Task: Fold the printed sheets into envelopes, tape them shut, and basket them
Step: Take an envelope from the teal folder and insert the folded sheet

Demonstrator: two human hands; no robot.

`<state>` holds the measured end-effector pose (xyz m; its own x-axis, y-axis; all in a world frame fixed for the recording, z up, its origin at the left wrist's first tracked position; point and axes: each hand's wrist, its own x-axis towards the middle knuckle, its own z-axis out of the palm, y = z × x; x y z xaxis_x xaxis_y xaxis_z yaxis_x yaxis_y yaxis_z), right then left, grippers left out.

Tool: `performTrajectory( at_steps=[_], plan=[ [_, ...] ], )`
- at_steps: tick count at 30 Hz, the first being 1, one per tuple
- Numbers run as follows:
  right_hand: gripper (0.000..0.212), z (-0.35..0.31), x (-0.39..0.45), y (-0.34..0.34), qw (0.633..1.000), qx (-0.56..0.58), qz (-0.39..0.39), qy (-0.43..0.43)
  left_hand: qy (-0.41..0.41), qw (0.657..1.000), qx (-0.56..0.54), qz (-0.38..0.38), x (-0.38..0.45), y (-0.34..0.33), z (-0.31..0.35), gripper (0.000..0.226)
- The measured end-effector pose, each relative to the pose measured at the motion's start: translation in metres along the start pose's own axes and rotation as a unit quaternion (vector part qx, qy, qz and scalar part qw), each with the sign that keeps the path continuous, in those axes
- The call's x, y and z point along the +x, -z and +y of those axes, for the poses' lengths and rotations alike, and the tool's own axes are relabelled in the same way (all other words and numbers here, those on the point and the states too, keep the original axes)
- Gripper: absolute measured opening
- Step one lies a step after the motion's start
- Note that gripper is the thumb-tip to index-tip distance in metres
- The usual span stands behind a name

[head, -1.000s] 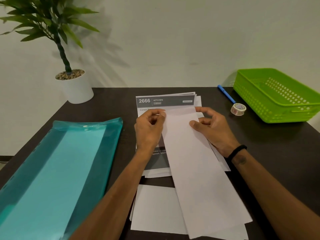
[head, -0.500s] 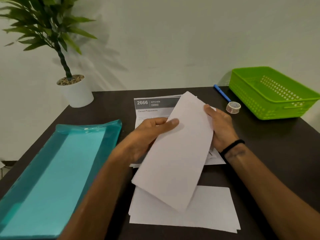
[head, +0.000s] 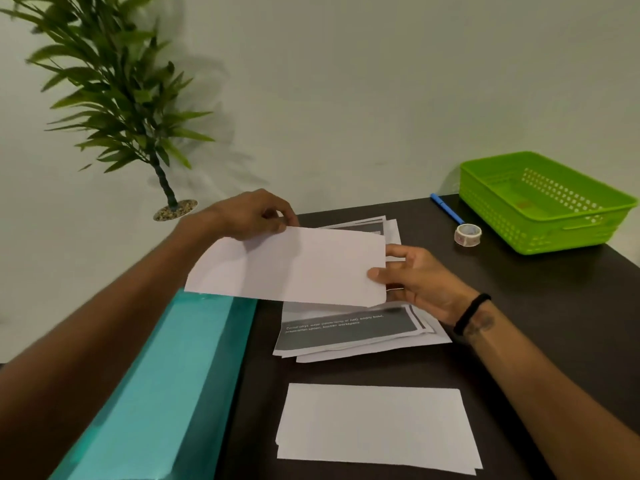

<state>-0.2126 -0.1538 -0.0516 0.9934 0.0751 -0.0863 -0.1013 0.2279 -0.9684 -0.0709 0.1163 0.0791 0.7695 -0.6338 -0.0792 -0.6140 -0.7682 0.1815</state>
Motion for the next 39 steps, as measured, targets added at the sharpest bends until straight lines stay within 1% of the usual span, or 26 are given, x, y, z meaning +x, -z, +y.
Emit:
performTrajectory(
  at_steps=[2,3,4,5,6,7,8,9,12,14,17,19,21,26,29,32,34,36,39],
  plan=[
    [0.042,0.001,0.000,0.001,1.000,-0.019,0.020,0.006,-0.015,1.000,0.020,-0.007,0.005,-0.009,0.005,0.019],
    [0.041,0.002,0.000,0.001,0.999,-0.025,0.033,0.008,-0.024,0.999,0.017,-0.026,0.006,-0.016,0.010,0.024],
    [0.039,0.003,0.001,0.000,0.998,-0.031,0.044,0.008,-0.024,0.998,0.009,-0.053,0.005,-0.025,0.017,0.046],
    [0.035,0.004,0.002,-0.001,0.998,-0.044,0.055,0.008,-0.014,0.996,0.003,-0.085,0.003,-0.037,0.025,0.076],
    [0.031,0.006,0.002,-0.003,0.996,-0.059,0.065,0.007,-0.005,0.994,0.016,-0.106,-0.001,-0.052,0.036,0.104],
    [0.027,0.008,0.004,-0.004,0.994,-0.074,0.076,0.008,-0.009,0.993,0.041,-0.110,-0.004,-0.067,0.046,0.125],
    [0.024,0.011,0.005,-0.006,0.992,-0.088,0.085,0.012,-0.023,0.992,0.066,-0.102,-0.005,-0.083,0.053,0.138],
    [0.022,0.013,0.006,-0.008,0.991,-0.101,0.091,0.018,-0.040,0.993,0.074,-0.086,-0.006,-0.097,0.057,0.143],
    [0.017,0.016,0.008,-0.010,0.984,-0.134,0.114,0.037,-0.065,0.993,0.091,-0.025,-0.004,-0.119,0.058,0.139],
    [0.017,0.016,0.009,-0.009,0.984,-0.130,0.115,0.050,-0.072,0.991,0.109,0.009,-0.004,-0.121,0.059,0.133],
    [0.030,0.017,0.009,-0.008,0.984,-0.138,0.095,0.062,-0.112,0.989,0.097,0.029,-0.006,-0.116,0.058,0.127],
    [0.035,0.020,0.010,-0.008,0.984,-0.146,0.087,0.062,-0.143,0.982,0.114,0.045,-0.010,-0.113,0.058,0.124],
    [0.038,0.021,0.009,-0.007,0.983,-0.149,0.086,0.066,-0.165,0.974,0.139,0.065,-0.014,-0.112,0.061,0.121],
    [0.036,0.023,0.009,-0.009,0.981,-0.147,0.099,0.081,-0.184,0.959,0.185,0.109,-0.018,-0.112,0.059,0.121],
    [0.035,0.024,0.010,-0.010,0.981,-0.148,0.101,0.076,-0.172,0.962,0.186,0.097,-0.018,-0.114,0.058,0.126],
    [0.030,0.019,0.009,-0.006,0.990,-0.085,0.091,0.064,-0.143,0.976,0.148,0.074,-0.019,-0.113,0.049,0.134],
    [0.034,0.017,0.009,-0.002,0.992,-0.069,0.093,0.054,-0.126,0.979,0.144,0.065,-0.019,-0.109,0.039,0.133],
    [0.038,0.016,0.009,0.001,0.988,-0.094,0.108,0.050,-0.119,0.975,0.173,0.070,-0.019,-0.104,0.031,0.129],
    [0.029,0.019,0.009,0.001,0.983,-0.119,0.127,0.059,-0.130,0.960,0.233,0.089,-0.022,-0.097,0.028,0.124]
  ],
)
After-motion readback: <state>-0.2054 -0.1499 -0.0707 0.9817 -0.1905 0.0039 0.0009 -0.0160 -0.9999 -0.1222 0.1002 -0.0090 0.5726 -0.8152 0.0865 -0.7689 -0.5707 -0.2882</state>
